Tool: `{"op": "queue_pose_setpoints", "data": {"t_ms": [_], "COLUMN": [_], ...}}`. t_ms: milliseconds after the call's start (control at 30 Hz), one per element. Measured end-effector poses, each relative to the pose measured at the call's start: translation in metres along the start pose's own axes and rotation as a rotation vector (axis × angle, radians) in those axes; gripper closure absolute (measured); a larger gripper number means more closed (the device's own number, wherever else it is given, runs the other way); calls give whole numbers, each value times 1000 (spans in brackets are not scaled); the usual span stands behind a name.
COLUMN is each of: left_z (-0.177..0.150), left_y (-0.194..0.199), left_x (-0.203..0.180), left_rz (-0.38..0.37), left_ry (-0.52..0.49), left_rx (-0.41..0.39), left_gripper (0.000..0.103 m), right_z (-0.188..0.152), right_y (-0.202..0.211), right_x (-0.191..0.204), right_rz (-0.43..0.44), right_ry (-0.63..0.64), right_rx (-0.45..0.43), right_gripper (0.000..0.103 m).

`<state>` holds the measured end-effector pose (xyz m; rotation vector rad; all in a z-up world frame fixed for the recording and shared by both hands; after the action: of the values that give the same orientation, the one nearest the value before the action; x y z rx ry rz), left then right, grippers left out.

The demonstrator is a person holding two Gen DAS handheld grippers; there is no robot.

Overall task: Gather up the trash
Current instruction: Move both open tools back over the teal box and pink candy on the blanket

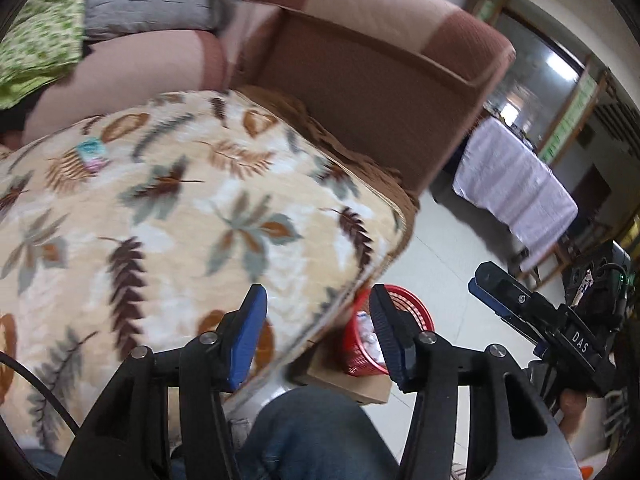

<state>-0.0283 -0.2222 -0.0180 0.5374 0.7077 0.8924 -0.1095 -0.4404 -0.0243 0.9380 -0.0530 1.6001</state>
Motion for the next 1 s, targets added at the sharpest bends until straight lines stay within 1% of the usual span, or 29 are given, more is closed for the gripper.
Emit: {"op": "queue_pose_setpoints", "data": {"t_ms": [100,233,433,467,600,667,700,767,833,900,933,1000], "left_z": [3,14,50,60,91,104,112,123,134,141,143,150], "left_y": [13,26,47,50,54,52,47,36,16,-6,-18,-51], "left_x": [27,66,137,152,203,226,239,259,281,295,302,317], "left_rz": [12,17,88,103,134,142,142,149,175,192,205,247], "left_ry": [44,127,229,258,352,396,423,456,490,494,497,495], "left_rx": [-26,-54,-96,-100,-117,-115,-110,-100,-86,-66,-51,-10], "left_gripper": [51,51,50,50,46,46,46,46,46,46,46,46], "right_z": [0,-1,1,2,6,7,8,12,20,27,33,42], "right_y": [-13,-34,-74,-82,-124,-151,-161,-194,-225,-252,-272,-300], "right_x": [18,48,91,99,127,140,145,156,162,165,166,165], "right_rz": [7,17,116,130,166,191,193,210,212,227,225,220], "right_ry": [28,93,159,174,227,248,252,264,264,258,258,249], "right_rx": [22,54,124,136,179,206,212,241,261,287,298,315], "right_gripper": [18,18,18,18,18,18,18,18,18,18,18,18]}}
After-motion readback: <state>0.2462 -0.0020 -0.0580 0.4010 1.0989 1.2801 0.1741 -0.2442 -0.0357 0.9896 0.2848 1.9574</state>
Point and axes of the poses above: each gripper's, at about its wrist camera, not at the fingertips, and y roughly against the way its jaws point, x to its left, z to its top, the point moved 5 cm from there along -y, roughly the way its jaws point, and after that the axes turned 3 degrees about z, right-handed, at the moved point
